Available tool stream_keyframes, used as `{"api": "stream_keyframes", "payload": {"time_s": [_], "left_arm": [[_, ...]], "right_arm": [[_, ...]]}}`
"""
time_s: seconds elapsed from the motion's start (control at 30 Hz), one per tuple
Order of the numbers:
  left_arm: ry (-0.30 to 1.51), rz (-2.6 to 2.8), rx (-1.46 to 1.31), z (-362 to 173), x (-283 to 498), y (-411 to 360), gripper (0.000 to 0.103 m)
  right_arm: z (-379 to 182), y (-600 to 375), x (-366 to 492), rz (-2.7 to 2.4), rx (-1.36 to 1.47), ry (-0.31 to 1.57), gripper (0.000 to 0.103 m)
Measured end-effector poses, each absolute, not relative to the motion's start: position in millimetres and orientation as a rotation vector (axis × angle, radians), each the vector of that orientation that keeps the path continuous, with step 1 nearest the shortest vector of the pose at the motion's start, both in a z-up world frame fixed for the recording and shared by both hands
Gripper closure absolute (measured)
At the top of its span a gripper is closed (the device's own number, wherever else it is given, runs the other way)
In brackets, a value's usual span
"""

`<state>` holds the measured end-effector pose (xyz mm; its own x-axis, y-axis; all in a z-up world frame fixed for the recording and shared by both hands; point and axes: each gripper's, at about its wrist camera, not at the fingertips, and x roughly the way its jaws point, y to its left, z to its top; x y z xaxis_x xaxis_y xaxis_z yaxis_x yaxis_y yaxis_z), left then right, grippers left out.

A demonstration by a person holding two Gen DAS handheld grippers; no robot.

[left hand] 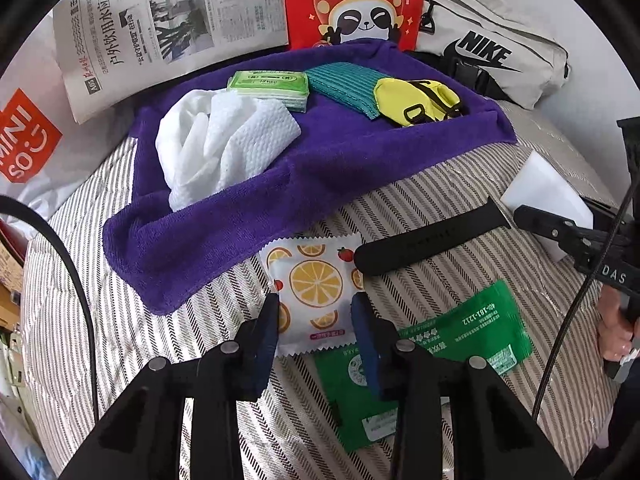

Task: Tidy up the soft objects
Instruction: 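Grasp the orange-print wipe packet with the left tool while the right tool holds the sponge, then carry the wipe packet and white sponge over the purple towel with both tools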

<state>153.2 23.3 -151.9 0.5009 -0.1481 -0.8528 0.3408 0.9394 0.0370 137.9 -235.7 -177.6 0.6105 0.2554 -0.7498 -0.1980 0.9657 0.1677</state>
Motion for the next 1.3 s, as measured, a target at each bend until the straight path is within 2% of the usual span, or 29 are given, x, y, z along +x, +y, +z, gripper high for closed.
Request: {"api": "stream_keyframes", "payload": {"time_s": [0.1,0.23,0.3,0.47,0.63,1.07,1.17,1.3], "left_arm": [[1.004,-0.297,0.228,-153.1,156.3,19.7,0.065],[1.0,-0.304,0.237,-153.4,160.6,12.9,0.068],[0.993,-0.297,0.253,-152.6,160.6,9.8,0.094],[0.942,-0.239,0.379,-151.5,144.8,0.4,0.095],[0.979,-0.264,0.226,-146.2,147.4,19.3,0.095],[0.974,-0.271,0.074,-138.1,140.8,45.6,0.097],[0.97,-0.267,0.035,-136.3,133.1,56.4,0.097],[0.961,-0.254,0.006,-135.7,125.2,65.8,0.097]], "right_arm": [[-177.6,-236.1,137.6,0.262,0.07,0.876,0.055],[-177.5,-234.8,137.6,0.263,0.073,0.877,0.055],[-177.6,-235.1,137.5,0.263,0.073,0.877,0.055],[-177.6,-235.7,137.3,0.267,0.082,0.876,0.054],[-177.4,-235.9,137.1,0.265,0.083,0.877,0.054],[-177.3,-239.0,135.9,0.277,0.114,0.874,0.055],[-177.2,-240.7,136.1,0.249,0.101,0.878,0.069],[-176.1,-249.5,138.6,0.26,0.16,0.903,0.072]]}}
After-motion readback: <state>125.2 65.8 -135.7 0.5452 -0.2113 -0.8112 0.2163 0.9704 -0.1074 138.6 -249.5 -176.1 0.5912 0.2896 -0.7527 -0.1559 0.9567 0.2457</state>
